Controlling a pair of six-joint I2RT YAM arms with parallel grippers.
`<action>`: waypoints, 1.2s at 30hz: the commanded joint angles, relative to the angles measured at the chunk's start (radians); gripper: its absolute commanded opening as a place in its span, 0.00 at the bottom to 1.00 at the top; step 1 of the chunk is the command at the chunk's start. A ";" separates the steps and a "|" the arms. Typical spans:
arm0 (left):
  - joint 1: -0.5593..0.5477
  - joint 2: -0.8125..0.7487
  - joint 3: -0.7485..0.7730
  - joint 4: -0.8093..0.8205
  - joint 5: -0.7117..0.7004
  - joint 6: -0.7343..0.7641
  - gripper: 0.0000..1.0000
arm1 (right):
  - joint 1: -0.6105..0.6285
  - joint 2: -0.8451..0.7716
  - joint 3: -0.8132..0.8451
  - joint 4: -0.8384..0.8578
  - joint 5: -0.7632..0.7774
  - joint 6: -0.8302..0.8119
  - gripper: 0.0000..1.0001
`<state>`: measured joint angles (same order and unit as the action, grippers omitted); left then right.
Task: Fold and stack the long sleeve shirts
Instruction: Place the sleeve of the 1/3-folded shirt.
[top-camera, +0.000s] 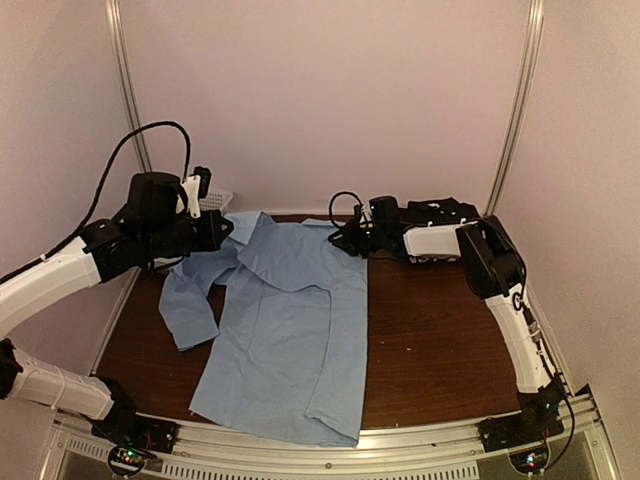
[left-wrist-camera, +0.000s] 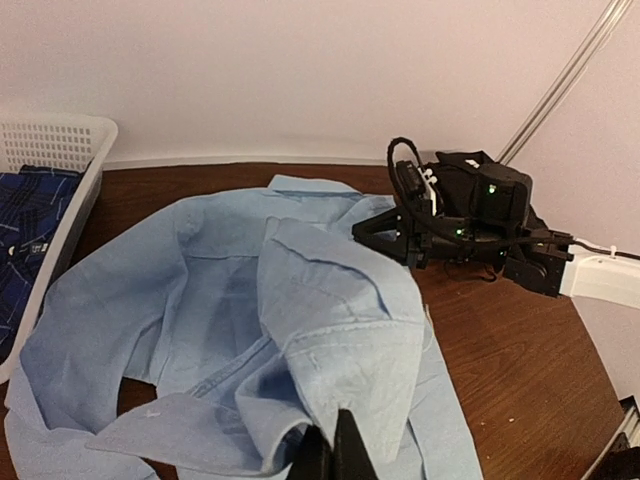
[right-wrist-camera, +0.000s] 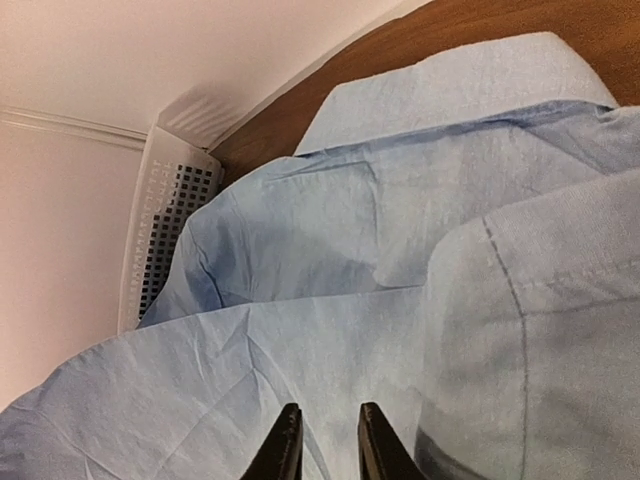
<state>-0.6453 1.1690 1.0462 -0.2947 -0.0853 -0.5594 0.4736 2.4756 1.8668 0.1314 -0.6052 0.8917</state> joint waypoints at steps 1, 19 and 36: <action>-0.005 -0.003 0.041 -0.067 -0.097 -0.010 0.00 | -0.004 0.101 0.102 0.070 -0.046 0.052 0.21; -0.005 0.078 0.142 -0.103 -0.044 -0.010 0.00 | -0.016 -0.014 0.067 0.043 -0.128 -0.001 0.32; -0.220 0.429 0.113 0.095 0.509 -0.104 0.00 | 0.016 -0.618 -0.637 0.029 0.030 -0.151 0.39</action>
<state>-0.8043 1.5276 1.1809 -0.3355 0.2985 -0.5835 0.4683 1.9511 1.3499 0.1875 -0.6437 0.8051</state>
